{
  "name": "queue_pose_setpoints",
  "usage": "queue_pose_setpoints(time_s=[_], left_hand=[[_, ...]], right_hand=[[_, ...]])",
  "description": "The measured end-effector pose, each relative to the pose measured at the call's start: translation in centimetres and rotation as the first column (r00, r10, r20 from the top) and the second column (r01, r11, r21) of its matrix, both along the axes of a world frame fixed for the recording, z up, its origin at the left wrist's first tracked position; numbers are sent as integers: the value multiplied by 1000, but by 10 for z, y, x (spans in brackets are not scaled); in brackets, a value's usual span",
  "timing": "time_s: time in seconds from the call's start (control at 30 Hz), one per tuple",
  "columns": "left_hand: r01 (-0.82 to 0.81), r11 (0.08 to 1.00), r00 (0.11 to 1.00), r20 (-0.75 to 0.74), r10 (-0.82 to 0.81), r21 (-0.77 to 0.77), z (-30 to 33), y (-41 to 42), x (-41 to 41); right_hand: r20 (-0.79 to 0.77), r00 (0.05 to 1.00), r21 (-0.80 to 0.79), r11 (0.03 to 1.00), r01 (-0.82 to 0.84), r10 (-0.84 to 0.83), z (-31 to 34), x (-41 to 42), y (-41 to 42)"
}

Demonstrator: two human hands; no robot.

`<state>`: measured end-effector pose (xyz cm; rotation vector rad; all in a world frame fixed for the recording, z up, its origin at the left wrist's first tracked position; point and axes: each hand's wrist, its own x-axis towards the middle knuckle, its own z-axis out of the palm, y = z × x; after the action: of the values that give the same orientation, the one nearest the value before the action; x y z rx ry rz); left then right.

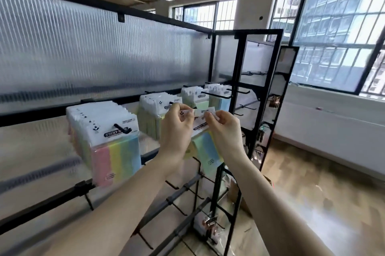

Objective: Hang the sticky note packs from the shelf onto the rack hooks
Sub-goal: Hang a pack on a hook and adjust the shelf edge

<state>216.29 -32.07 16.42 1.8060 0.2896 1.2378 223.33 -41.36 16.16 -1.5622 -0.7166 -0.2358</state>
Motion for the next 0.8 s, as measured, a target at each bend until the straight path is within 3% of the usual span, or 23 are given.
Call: queue_pose_setpoints(time_s=[0.27, 0.4, 0.53, 0.8], left_hand=[[-78, 994, 996, 46, 75, 75, 0, 6, 20], [-131, 985, 990, 75, 123, 112, 0, 1, 24], [-227, 969, 972, 75, 221, 94, -7, 4, 30], [-608, 788, 793, 42, 607, 96, -27, 26, 40]], right_hand=[[116, 984, -24, 990, -136, 138, -2, 41, 21], [137, 959, 32, 966, -256, 249, -6, 58, 28], [132, 905, -11, 914, -407, 404, -11, 76, 38], [51, 877, -61, 878, -475, 478, -26, 98, 78]])
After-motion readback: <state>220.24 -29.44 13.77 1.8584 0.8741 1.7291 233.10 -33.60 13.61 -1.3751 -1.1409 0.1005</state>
